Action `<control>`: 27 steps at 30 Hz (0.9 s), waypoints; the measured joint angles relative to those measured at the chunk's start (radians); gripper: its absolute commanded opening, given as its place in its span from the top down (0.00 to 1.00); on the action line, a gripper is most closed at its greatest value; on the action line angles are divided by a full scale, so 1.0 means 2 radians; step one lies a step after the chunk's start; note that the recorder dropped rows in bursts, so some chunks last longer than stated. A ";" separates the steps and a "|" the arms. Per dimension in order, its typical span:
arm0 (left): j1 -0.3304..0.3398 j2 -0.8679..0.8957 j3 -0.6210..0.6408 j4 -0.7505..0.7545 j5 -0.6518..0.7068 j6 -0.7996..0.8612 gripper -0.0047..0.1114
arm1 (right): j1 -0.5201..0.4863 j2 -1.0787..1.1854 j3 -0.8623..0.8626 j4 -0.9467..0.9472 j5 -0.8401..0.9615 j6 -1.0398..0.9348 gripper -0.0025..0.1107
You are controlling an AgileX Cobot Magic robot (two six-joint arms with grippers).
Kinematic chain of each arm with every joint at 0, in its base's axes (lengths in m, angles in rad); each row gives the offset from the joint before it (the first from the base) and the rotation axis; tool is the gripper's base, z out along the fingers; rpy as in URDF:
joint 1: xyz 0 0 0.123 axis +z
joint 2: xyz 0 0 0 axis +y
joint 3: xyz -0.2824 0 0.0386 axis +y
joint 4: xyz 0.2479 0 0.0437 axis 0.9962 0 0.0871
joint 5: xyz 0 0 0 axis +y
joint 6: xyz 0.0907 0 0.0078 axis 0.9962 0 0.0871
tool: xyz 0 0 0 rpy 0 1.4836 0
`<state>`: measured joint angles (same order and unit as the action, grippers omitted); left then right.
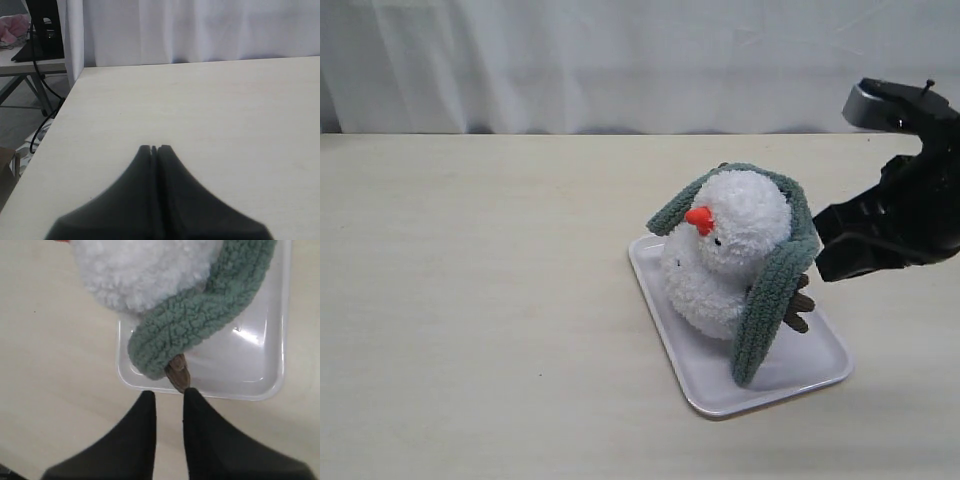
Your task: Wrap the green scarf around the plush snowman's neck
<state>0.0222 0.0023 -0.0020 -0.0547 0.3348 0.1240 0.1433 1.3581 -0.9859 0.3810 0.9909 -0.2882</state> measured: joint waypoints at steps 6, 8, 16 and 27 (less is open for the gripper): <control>0.000 0.000 0.000 0.000 0.000 0.000 0.96 | 0.000 -0.004 0.044 0.048 -0.088 -0.053 0.94; 0.000 0.000 0.000 0.000 0.000 0.000 0.96 | 0.000 -0.004 0.046 0.073 -0.109 -0.076 0.94; 0.000 0.000 0.000 0.000 0.000 0.000 0.96 | 0.000 0.021 0.046 0.089 -0.130 -0.087 0.94; 0.000 0.000 0.000 0.000 0.000 0.000 0.96 | 0.000 0.074 0.046 0.092 -0.137 -0.090 0.94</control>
<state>0.0222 0.0023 -0.0020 -0.0547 0.3348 0.1240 0.1433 1.5057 -0.8942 0.5659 0.7176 -0.4680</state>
